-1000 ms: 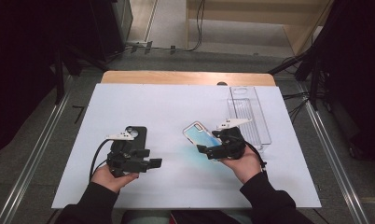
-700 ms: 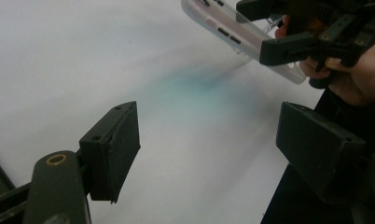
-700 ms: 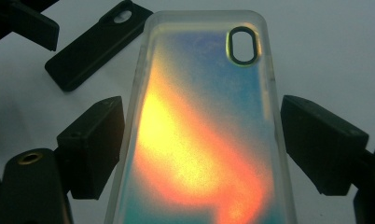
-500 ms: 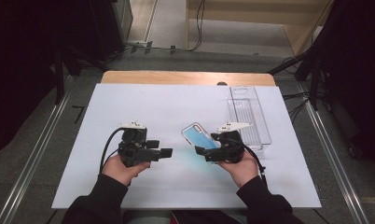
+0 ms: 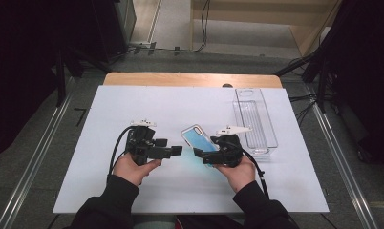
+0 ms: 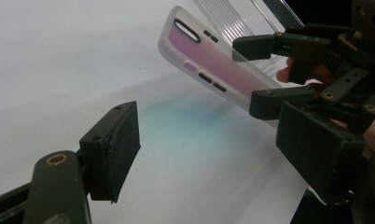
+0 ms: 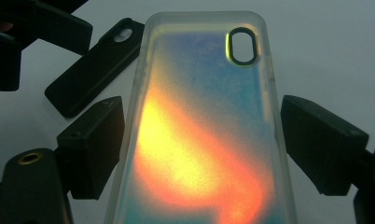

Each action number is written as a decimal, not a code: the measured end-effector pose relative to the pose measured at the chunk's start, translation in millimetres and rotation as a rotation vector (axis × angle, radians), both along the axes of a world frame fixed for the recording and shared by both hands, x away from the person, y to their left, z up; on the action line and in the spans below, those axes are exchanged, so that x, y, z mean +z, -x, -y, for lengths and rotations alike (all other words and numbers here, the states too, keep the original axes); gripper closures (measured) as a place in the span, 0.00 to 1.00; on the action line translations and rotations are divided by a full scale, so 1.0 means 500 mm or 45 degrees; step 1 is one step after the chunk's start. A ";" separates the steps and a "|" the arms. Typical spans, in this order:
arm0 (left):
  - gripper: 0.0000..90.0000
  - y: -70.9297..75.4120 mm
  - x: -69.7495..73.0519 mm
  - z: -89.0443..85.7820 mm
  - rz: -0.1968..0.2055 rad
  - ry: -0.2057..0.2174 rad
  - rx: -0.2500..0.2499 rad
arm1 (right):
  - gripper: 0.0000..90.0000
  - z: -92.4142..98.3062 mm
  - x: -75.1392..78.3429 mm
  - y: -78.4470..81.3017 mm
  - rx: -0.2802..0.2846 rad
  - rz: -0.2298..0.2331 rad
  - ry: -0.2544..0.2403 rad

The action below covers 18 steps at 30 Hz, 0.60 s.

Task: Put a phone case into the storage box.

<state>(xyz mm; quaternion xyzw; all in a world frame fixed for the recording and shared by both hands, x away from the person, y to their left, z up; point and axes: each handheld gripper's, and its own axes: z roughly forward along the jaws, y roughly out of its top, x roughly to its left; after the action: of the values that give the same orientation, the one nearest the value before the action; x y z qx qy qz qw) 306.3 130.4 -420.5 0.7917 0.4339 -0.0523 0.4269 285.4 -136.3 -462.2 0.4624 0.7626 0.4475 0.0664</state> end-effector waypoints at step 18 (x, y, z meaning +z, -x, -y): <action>0.24 -0.044 -0.012 0.004 0.000 0.012 0.093 | 0.17 -0.051 -0.032 -0.004 -0.115 -0.001 -0.170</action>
<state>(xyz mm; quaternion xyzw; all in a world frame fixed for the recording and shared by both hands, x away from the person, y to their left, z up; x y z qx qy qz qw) 328.4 128.6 -426.7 0.7732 0.4625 -0.0388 0.4323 287.4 -111.0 -478.3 0.5001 0.7092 0.4938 0.0552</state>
